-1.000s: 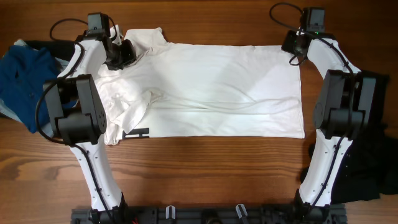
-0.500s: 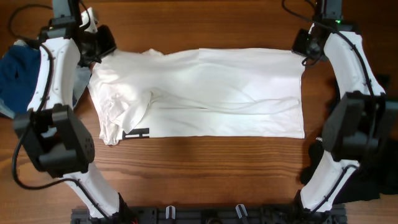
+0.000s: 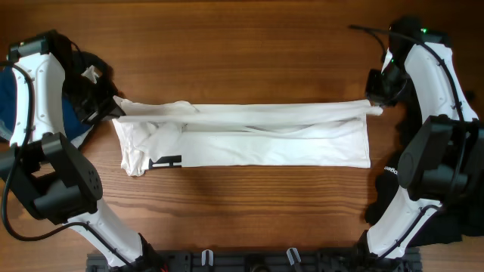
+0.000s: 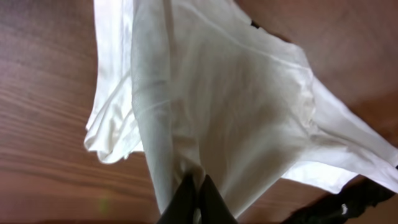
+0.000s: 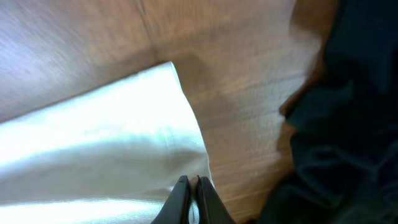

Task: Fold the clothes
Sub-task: 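Fold the far half toward the near edge with both grippers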

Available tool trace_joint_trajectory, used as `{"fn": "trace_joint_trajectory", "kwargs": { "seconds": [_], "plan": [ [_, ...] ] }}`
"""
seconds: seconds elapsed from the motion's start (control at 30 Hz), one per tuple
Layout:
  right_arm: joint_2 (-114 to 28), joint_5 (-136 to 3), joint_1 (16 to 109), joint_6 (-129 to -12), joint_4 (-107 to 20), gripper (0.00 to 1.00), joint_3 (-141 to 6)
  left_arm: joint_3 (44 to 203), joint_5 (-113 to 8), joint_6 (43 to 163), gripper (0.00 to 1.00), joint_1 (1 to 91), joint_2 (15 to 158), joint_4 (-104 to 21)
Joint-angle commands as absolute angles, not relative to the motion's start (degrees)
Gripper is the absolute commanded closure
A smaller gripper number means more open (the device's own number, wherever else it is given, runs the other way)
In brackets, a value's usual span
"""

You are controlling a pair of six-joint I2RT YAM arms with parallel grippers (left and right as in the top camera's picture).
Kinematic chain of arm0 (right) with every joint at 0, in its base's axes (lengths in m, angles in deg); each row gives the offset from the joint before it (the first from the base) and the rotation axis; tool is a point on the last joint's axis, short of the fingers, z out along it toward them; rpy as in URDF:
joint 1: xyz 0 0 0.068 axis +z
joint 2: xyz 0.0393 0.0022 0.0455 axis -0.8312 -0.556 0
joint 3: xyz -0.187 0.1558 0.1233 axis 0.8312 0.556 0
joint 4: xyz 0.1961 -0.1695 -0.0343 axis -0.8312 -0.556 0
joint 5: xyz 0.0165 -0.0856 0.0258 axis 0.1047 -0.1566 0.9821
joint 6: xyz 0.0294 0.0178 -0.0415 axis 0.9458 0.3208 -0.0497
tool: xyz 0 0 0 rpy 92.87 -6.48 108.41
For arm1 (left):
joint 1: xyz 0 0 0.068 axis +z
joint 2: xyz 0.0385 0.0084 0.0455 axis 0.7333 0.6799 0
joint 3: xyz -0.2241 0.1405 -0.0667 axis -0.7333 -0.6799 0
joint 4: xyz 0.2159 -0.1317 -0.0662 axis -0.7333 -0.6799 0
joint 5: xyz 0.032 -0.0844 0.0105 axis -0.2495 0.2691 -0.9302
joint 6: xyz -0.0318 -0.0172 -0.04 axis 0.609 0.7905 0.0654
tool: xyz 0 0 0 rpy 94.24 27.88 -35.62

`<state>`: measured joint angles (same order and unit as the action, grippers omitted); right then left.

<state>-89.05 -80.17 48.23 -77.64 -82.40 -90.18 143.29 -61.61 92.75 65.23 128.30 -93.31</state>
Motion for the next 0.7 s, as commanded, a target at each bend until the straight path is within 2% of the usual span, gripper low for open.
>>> {"fn": "trace_joint_trajectory", "kwargs": {
  "seconds": [0.0, 0.3, 0.33, 0.37, 0.4, 0.43, 0.47, 0.63, 0.67],
  "plan": [
    [-87.89, -81.83, 48.10, -78.76, -83.60, 0.96, -88.02, 142.83, -65.09, 90.43, 0.96, 65.34, 126.47, -95.85],
    [-87.89, -84.15, 47.95, -78.30, -88.76, 0.96, -86.71, 141.30, -69.81, 89.73, 0.94, 65.25, 126.47, -99.45],
    [-87.89, -84.11, 47.95, -78.30, -89.70, 0.96, -86.71, 140.27, -69.81, 89.73, 0.92, 65.14, 126.49, -99.08],
    [-87.89, -83.91, 47.95, -78.52, -90.75, 0.95, -86.71, 138.83, -69.81, 89.71, 0.83, 64.97, 126.49, -98.45],
    [-87.89, -83.93, 47.95, -78.52, -91.23, 0.81, -86.71, 137.83, -69.81, 89.71, 0.66, 64.90, 126.49, -97.81],
    [-87.89, -83.93, 47.93, -78.52, -91.64, 0.52, -86.71, 137.10, -69.83, 89.71, 0.58, 64.90, 126.49, -97.16],
    [-87.89, -83.93, 47.95, -78.52, -91.88, 0.48, -86.69, 136.67, -69.83, 89.71, 0.57, 64.92, 126.49, -96.70],
    [-87.89, -83.97, 47.93, -78.54, -92.78, 0.47, -86.69, 136.60, -69.81, 89.71, 0.57, 64.92, 126.49, -96.44],
    [-87.89, -83.97, 47.93, -78.54, -92.80, 0.41, -86.64, 136.60, -69.76, 89.73, 0.57, 64.90, 126.49, -96.09]
  ]
}}
